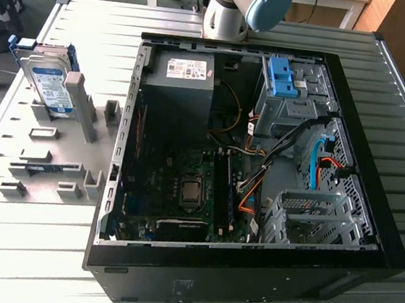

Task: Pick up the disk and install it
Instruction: 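Pick up the disk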

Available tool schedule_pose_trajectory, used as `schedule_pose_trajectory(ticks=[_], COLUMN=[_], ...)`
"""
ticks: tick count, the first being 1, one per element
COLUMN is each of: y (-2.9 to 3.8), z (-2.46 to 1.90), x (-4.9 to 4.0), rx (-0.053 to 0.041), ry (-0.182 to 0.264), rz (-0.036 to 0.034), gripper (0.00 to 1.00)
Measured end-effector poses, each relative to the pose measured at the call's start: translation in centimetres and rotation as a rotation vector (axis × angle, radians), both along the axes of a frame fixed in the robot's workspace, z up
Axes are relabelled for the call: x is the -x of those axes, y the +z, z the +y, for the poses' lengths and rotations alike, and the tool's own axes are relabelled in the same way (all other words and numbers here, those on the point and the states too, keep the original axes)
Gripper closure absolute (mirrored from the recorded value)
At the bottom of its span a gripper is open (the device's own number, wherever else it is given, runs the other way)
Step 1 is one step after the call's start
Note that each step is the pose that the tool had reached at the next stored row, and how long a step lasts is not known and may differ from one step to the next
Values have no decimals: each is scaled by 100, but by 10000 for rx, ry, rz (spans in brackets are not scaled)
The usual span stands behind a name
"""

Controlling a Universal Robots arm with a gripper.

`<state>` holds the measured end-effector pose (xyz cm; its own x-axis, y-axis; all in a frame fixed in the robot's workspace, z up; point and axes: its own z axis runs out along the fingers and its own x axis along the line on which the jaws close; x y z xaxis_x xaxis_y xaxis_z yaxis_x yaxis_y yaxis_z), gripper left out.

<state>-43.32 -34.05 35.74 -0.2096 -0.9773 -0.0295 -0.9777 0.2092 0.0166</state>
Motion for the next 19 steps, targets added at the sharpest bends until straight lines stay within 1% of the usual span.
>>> schedule_pose_trajectory(ticks=[2, 4, 6, 7, 9, 10, 11, 13, 14, 16, 19], y=[-2, -3, -3, -3, -10, -16, -25, -55, -73, -111, -165], z=[8, 8, 8, 8, 10, 12, 17, 47, 64, 87, 94], x=[0, 0, 0, -1, -2, -2, -1, -1, -1, -1, -2], rx=[0, 0, 0, 0, -1, 0, 1, 0, 4, 9, 11], ry=[105, 109, 110, 111, 151, 224, 315, 391, 398, 399, 522], rz=[0, 0, 1, 0, -1, 0, 2, 1, 1, -2, 1], gripper=[89, 89, 77, 77, 65, 65, 53, 53, 47, 47, 47])
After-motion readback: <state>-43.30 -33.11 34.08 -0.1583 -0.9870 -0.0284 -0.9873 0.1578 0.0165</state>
